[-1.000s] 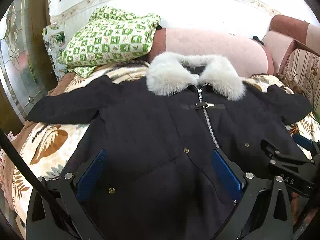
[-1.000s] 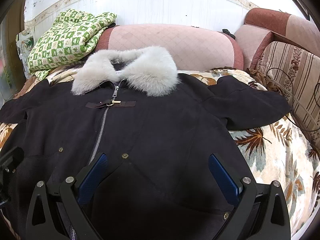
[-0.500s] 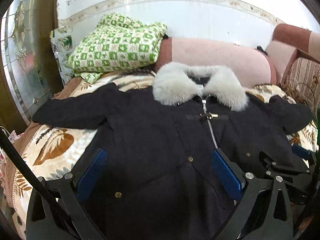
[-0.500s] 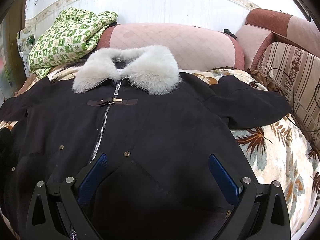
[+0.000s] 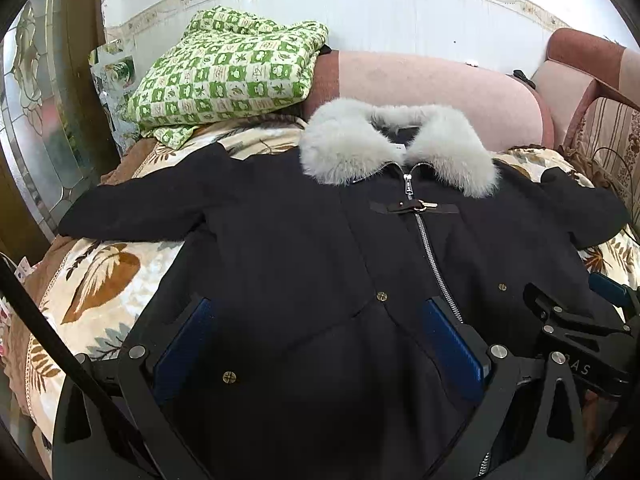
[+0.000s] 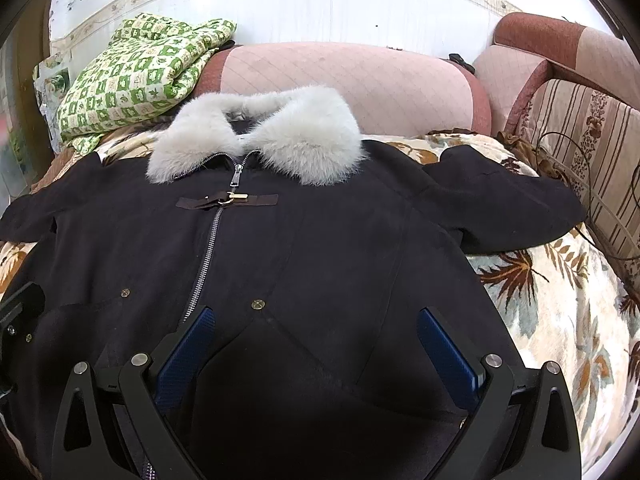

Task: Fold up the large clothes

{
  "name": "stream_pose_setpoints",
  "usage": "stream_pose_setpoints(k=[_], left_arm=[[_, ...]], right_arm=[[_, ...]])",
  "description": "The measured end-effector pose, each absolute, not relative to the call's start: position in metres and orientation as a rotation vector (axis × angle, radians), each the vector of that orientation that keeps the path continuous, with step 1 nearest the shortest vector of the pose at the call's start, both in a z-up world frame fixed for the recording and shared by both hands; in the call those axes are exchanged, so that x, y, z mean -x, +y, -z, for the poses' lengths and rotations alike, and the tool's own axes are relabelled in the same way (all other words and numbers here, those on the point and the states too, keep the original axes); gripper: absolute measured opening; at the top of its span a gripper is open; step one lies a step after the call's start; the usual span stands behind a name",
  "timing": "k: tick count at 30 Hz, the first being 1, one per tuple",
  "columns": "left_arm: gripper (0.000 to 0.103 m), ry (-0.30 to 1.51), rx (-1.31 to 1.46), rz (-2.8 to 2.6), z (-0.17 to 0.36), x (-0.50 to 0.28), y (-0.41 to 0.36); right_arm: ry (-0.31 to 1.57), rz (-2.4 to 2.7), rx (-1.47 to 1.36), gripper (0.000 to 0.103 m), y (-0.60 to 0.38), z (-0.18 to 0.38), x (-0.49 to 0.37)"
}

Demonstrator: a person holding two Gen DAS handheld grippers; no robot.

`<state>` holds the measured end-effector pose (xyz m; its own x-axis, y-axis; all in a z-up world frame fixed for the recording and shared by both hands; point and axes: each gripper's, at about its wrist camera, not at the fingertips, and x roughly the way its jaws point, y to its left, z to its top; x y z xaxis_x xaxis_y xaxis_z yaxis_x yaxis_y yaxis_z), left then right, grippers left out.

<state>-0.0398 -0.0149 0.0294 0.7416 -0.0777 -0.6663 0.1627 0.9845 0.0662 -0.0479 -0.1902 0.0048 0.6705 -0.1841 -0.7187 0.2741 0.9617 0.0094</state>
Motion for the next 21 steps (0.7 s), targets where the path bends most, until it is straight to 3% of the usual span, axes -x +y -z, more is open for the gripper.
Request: stream_pose_setpoints(k=[21], left_arm=[[0.103, 0.783, -0.080, 0.114, -0.020, 0.029, -0.001]], right_arm=[[0.797, 0.253, -0.124, 0.102, -0.190, -0.004, 0.048]])
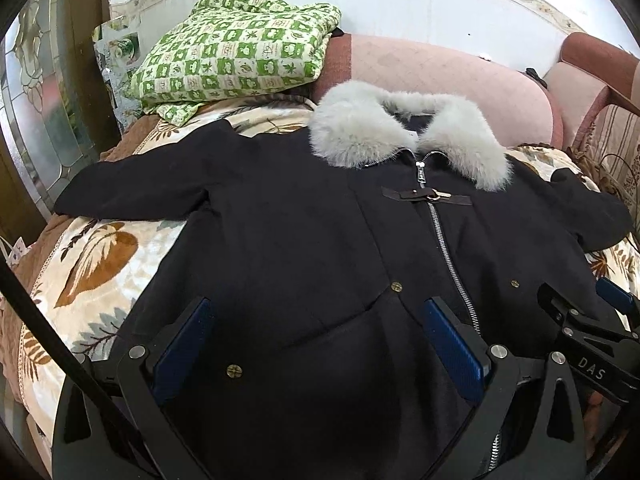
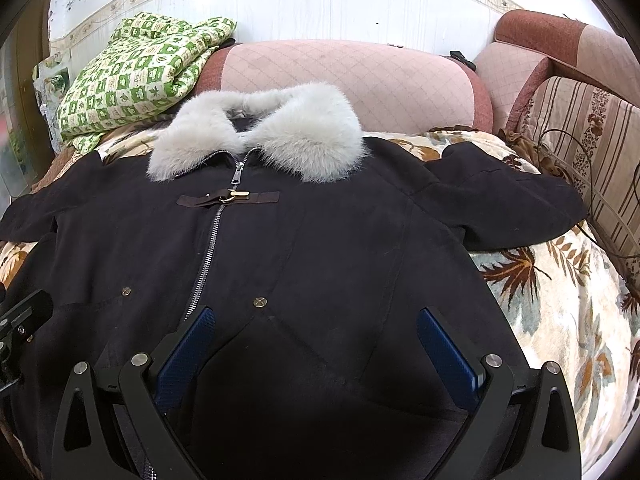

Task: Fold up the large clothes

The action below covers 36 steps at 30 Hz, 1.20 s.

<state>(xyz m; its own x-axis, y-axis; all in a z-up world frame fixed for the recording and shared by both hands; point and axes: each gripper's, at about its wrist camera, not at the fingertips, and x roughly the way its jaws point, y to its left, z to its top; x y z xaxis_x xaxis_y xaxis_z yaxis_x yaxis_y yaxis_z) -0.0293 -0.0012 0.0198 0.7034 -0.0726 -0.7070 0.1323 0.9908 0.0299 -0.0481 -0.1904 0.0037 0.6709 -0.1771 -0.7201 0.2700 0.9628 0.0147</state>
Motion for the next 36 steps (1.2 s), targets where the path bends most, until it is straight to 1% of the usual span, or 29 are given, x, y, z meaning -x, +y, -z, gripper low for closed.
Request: stream_pose_setpoints(k=[8, 12, 19, 26, 27, 29, 30, 31, 33, 36], left_arm=[[0.103, 0.771, -0.046, 0.079, -0.025, 0.018, 0.019], [0.103, 0.776, -0.027, 0.036, -0.031, 0.007, 0.043], [0.103, 0.807, 0.134, -0.088, -0.045, -0.024, 0.124], [0.103, 0.801, 0.330, -0.263, -0.051, -0.084, 0.236], [0.102, 0.806, 0.361, -0.281, -0.048, -0.096, 0.255], [0.093, 0.830, 0.394, -0.297, -0.042, -0.118, 0.287], [0.085, 0.849, 0.402, -0.312, -0.037, -0.130, 0.304], [0.083, 0.859, 0.411, -0.329, -0.033, -0.139, 0.321], [0.083, 0.860, 0.454, -0.375, -0.024, -0.155, 0.357], [0.083, 0.847, 0.593, -0.428, -0.008, -0.165, 0.410]], right_arm=[[0.801, 0.238, -0.115, 0.102, -0.184, -0.002, 0.048], [0.806, 0.236, -0.121, 0.102, -0.185, -0.001, 0.048], [0.816, 0.233, -0.127, 0.102, -0.185, 0.000, 0.048], [0.838, 0.231, -0.141, 0.102, -0.188, 0.005, 0.045], [0.841, 0.231, -0.142, 0.102, -0.188, 0.006, 0.045], [0.851, 0.230, -0.141, 0.102, -0.188, 0.008, 0.043], [0.860, 0.229, -0.139, 0.102, -0.187, 0.011, 0.042], [0.867, 0.229, -0.136, 0.102, -0.187, 0.013, 0.041], [0.879, 0.227, -0.127, 0.102, -0.185, 0.016, 0.039], [0.885, 0.224, -0.112, 0.102, -0.184, 0.020, 0.038]])
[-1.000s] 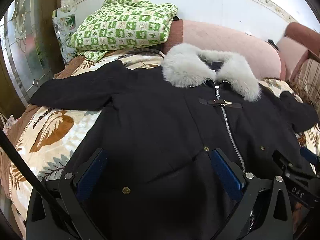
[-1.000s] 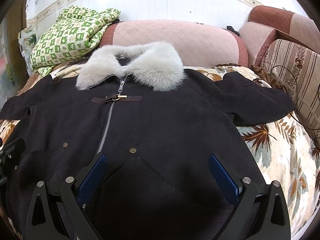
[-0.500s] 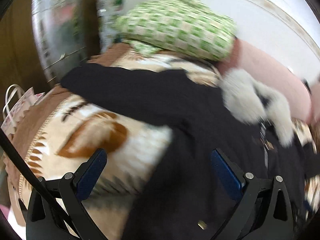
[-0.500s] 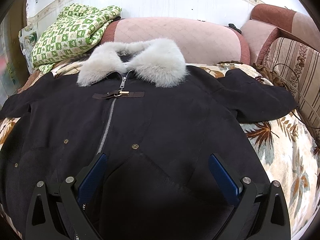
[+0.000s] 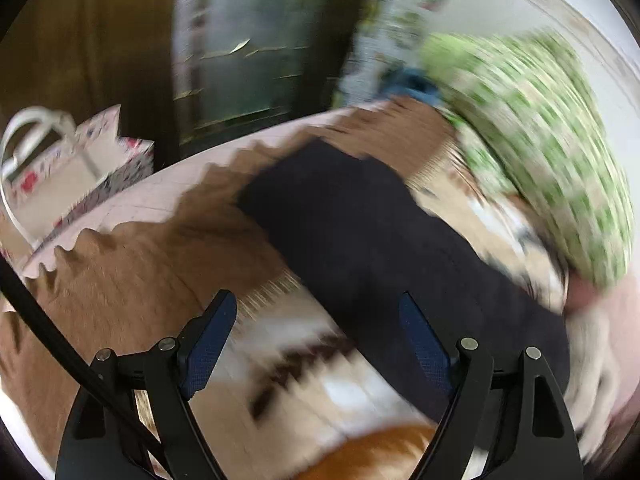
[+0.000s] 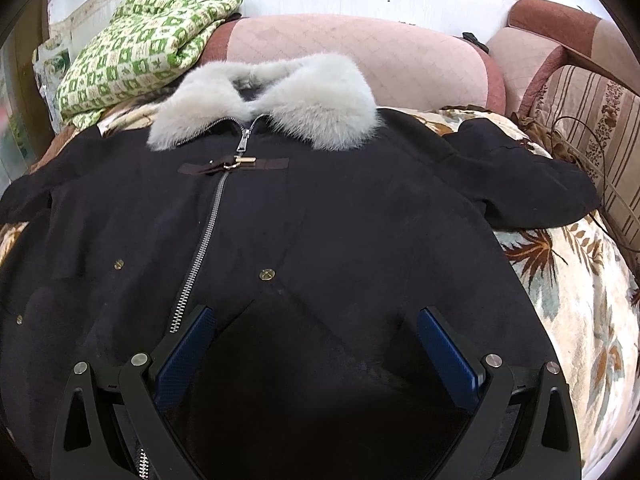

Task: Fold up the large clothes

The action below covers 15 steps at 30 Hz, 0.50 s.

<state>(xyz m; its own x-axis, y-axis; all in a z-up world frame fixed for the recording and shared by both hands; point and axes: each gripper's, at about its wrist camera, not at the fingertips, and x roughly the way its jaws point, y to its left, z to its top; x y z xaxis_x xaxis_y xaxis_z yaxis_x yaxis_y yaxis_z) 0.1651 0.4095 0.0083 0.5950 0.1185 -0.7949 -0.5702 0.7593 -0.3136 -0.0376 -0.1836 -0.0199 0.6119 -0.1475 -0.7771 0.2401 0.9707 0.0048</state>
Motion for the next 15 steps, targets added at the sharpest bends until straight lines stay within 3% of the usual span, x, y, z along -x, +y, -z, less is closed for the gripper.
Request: stream_pose_setpoints(k=[8, 9, 13, 14, 15], left_arm=[[0.083, 0.846, 0.765, -0.361, 0.021, -0.197, 0.458], [0.078, 0.848, 0.771, -0.360, 0.023, -0.201, 0.459], [0.030, 0.887, 0.776, -0.359, 0.022, -0.214, 0.454], [0.023, 0.879, 0.743, -0.383, 0.015, -0.213, 0.450], [0.022, 0.874, 0.704, -0.390, 0.004, -0.213, 0.442]], right_arm=[[0.923, 0.220, -0.081, 0.102, -0.179, 0.034, 0.028], [0.925, 0.220, -0.078, 0.102, -0.178, 0.035, 0.027], [0.938, 0.217, -0.069, 0.102, -0.177, 0.038, 0.025], [0.941, 0.217, -0.068, 0.102, -0.178, 0.038, 0.025], [0.942, 0.217, -0.067, 0.102, -0.178, 0.038, 0.024]])
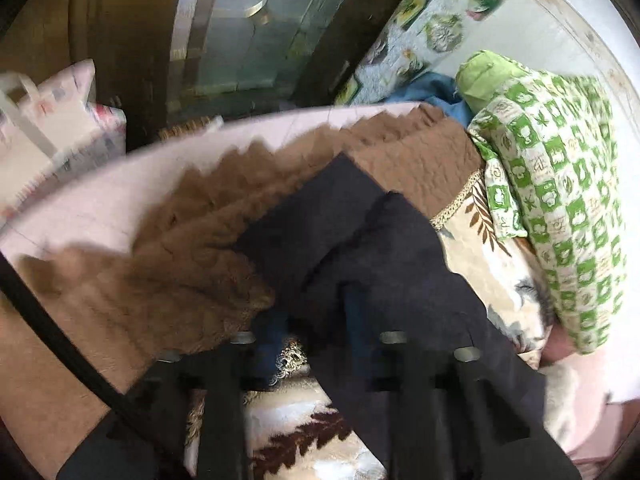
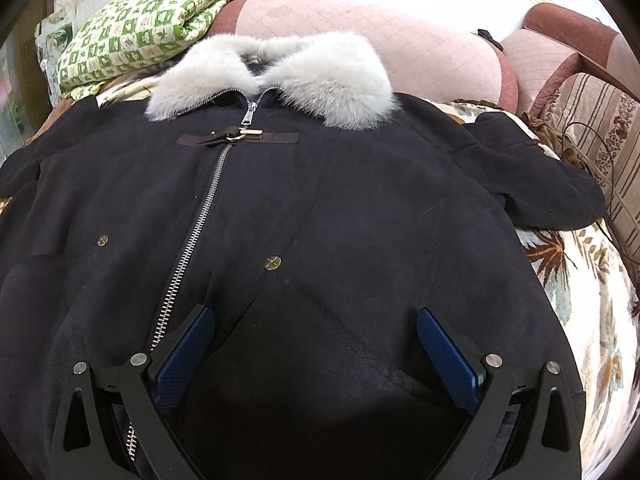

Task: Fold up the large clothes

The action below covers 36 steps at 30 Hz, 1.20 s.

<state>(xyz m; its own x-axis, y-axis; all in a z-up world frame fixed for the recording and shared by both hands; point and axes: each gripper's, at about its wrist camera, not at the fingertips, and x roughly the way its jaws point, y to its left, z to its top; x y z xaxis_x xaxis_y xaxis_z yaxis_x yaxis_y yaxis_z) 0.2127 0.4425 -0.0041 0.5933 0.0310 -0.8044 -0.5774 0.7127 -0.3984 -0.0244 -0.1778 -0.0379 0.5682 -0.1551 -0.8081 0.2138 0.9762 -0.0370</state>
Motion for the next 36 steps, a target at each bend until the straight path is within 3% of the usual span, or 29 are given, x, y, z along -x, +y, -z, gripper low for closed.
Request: stream_pose_setpoints(k=[7, 12, 17, 22, 23, 24, 25, 27, 31, 36], left_arm=[[0.014, 0.779, 0.578, -0.223, -0.102, -0.200, 0.355], [0.012, 0.740, 0.495, 0.046, -0.164, -0.186, 0.230], [0.009, 0.790, 0.389, 0.292, -0.172, -0.168, 0.079], [0.010, 0.892, 0.322, 0.516, -0.133, -0.147, -0.057], [0.011, 0.904, 0.278, 0.531, -0.124, -0.141, -0.083], [0.024, 0.913, 0.223, 0.542, -0.116, -0.134, -0.106], [0.044, 0.925, 0.180, 0.552, -0.108, -0.129, -0.123], [0.057, 0.941, 0.146, 0.564, -0.095, -0.115, -0.144], [0.061, 0.974, 0.160, 0.612, -0.088, -0.089, -0.140], [0.070, 0.877, 0.101, 0.454, -0.088, -0.049, -0.070]], right_arm=[[0.903, 0.215, -0.069, 0.102, -0.176, 0.029, 0.030], [0.697, 0.182, -0.140, 0.101, -0.183, -0.022, 0.053], [0.599, 0.264, -0.137, 0.101, -0.209, -0.051, 0.065], [0.616, 0.345, -0.312, 0.101, -0.262, -0.054, 0.069], [0.614, 0.368, -0.357, 0.101, -0.277, -0.054, 0.071], [0.609, 0.390, -0.395, 0.101, -0.290, -0.054, 0.073], [0.606, 0.403, -0.414, 0.101, -0.297, -0.053, 0.076], [0.602, 0.421, -0.468, 0.101, -0.315, -0.053, 0.079], [0.595, 0.401, -0.511, 0.101, -0.326, -0.055, 0.079], [0.634, 0.265, -0.552, 0.101, -0.311, -0.044, 0.058]])
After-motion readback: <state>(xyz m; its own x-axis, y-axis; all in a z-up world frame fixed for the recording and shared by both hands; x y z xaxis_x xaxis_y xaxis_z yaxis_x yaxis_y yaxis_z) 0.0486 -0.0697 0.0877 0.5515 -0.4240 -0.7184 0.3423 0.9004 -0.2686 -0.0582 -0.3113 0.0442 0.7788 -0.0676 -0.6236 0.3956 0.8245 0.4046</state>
